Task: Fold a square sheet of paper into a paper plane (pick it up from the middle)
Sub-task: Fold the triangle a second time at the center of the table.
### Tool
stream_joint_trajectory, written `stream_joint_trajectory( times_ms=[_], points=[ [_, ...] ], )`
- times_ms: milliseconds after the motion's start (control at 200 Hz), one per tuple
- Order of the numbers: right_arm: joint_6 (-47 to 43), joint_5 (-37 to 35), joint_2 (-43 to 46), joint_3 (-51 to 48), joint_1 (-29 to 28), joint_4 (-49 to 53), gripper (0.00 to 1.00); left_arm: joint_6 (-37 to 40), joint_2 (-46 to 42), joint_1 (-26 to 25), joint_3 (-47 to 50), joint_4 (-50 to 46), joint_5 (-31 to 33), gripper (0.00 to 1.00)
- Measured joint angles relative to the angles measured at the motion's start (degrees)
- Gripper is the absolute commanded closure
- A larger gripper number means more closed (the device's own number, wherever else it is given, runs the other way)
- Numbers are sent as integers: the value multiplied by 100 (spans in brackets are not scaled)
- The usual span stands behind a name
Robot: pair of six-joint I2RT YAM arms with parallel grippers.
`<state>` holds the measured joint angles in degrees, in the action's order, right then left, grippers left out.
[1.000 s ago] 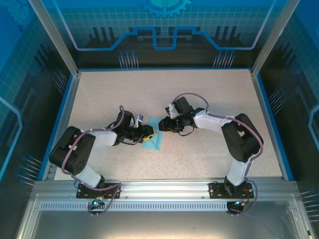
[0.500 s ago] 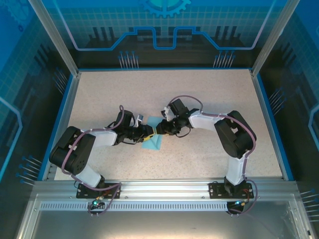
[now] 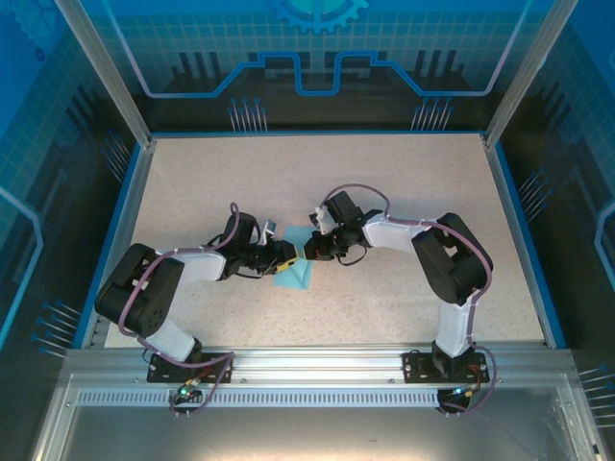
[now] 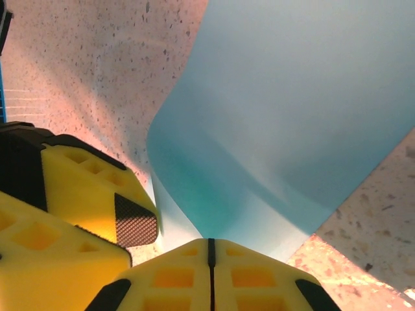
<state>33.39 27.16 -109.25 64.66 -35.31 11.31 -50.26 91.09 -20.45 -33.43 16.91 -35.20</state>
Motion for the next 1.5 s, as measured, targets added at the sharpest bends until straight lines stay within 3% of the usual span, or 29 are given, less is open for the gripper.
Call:
stream_joint_trajectory(
  times_ms=[805, 1500],
  points=[
    [-378, -575, -328, 254, 11, 321, 96, 20, 446, -199, -299, -4, -17, 70],
    [-503, -662, -490, 492, 11, 496, 94, 85, 629, -223, -448, -197, 9, 73]
  ],
)
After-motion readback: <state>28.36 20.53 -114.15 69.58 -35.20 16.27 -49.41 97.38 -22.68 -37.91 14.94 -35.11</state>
